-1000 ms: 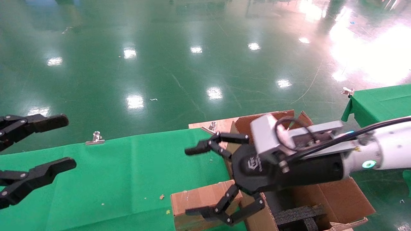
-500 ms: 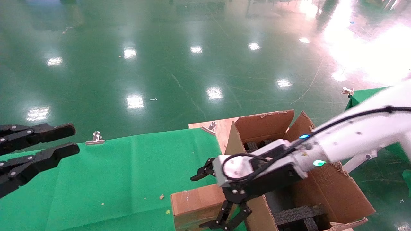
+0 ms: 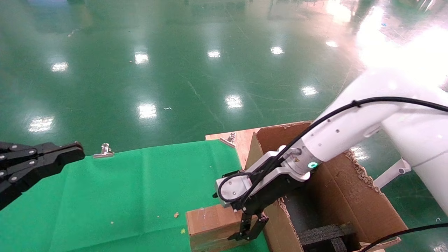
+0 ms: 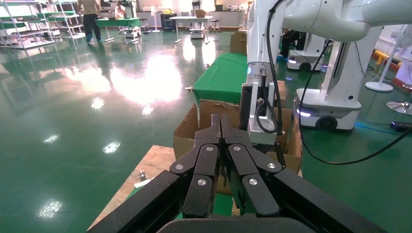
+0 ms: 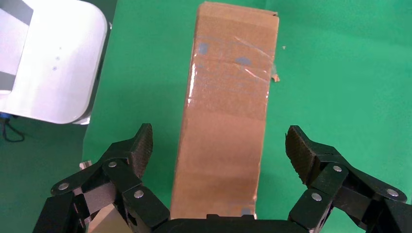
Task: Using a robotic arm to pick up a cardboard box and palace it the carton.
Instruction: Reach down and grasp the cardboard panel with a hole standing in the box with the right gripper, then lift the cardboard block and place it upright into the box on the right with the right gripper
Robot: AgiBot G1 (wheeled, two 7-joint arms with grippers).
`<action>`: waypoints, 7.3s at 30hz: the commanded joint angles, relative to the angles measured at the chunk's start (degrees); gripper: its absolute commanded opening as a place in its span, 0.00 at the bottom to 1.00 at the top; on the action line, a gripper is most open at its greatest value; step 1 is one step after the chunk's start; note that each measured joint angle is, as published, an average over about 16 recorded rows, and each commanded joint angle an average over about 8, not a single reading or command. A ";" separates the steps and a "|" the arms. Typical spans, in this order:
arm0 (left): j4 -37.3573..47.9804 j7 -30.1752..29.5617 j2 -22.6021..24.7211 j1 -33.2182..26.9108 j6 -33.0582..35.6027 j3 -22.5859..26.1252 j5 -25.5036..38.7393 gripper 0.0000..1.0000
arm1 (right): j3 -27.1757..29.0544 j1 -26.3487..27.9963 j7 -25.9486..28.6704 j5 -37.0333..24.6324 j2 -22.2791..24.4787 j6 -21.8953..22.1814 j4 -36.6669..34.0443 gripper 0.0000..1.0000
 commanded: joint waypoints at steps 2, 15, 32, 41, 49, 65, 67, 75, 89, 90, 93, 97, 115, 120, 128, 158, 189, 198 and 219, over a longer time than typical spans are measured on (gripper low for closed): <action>0.00 0.00 0.00 0.00 0.00 0.00 0.00 0.53 | -1.69 0.95 -0.53 -0.67 -0.99 0.14 -0.78 1.00; 0.01 0.00 -0.01 0.01 -0.01 -0.01 0.00 1.00 | -4.45 2.49 -1.74 -1.02 -2.01 0.22 -1.84 0.00; 0.01 0.00 -0.01 0.01 -0.01 -0.01 0.00 1.00 | -3.82 2.06 -1.76 -0.87 -1.77 0.19 -1.46 0.00; 0.01 0.00 -0.01 0.01 -0.01 -0.01 0.00 1.00 | -3.72 1.98 -1.79 -0.85 -1.73 0.19 -1.41 0.00; 0.01 0.00 -0.01 0.01 -0.01 -0.01 0.00 1.00 | -3.64 2.47 -1.65 -0.24 -1.38 0.72 -1.97 0.00; 0.01 0.00 -0.01 0.01 -0.01 -0.01 0.00 1.00 | -3.56 14.71 -6.00 3.10 -1.33 -0.64 -8.20 0.00; 0.01 0.00 -0.01 0.01 -0.01 -0.01 0.00 1.00 | -4.15 16.80 -6.53 3.87 -1.50 -0.79 -9.18 0.00; 0.01 0.00 -0.01 0.01 -0.01 -0.01 0.00 1.00 | -7.22 24.43 -8.35 8.16 -1.70 -0.96 -12.70 0.00; 0.01 0.00 -0.01 0.01 -0.01 -0.01 0.00 1.00 | -15.35 33.50 -11.50 12.34 3.36 -0.77 -16.87 0.00; 0.01 0.00 -0.01 0.01 -0.01 -0.01 0.00 1.00 | -15.96 34.28 -11.71 12.14 4.07 -0.80 -17.04 0.00; 0.01 0.00 -0.01 0.01 -0.01 -0.01 0.00 1.00 | -18.12 36.79 -12.28 11.35 6.40 -0.94 -17.42 0.00; 0.01 0.00 -0.01 0.01 -0.01 0.00 0.00 1.00 | -21.71 40.09 -12.57 10.33 9.52 -1.17 -17.61 0.00; 0.01 0.00 -0.01 0.01 -0.01 0.00 0.00 1.00 | -38.55 45.69 -7.11 13.89 23.01 -0.16 -21.10 0.00; 0.01 0.00 -0.01 0.01 -0.01 0.00 0.00 1.00 | -39.39 41.93 -2.51 17.32 26.37 2.21 -24.06 0.00; 0.01 0.00 -0.01 0.01 -0.01 0.00 0.00 1.00 | -38.77 34.29 6.41 25.71 33.33 8.55 -25.89 0.00; 0.03 0.00 -0.02 0.03 -0.03 -0.02 -0.03 1.00 | -40.65 27.69 25.41 29.58 38.35 21.75 -18.34 0.00; 0.03 0.00 -0.02 0.03 -0.03 -0.02 -0.03 1.00 | -48.37 26.61 66.71 2.53 40.86 38.95 7.94 0.00; 0.03 0.00 -0.02 0.03 -0.03 -0.02 -0.03 1.00 | -50.33 22.52 67.88 2.87 38.96 43.82 7.16 0.00; 0.03 0.00 -0.02 0.03 -0.03 -0.02 -0.03 1.00 | -52.44 9.48 60.32 10.56 27.10 53.27 -5.95 0.00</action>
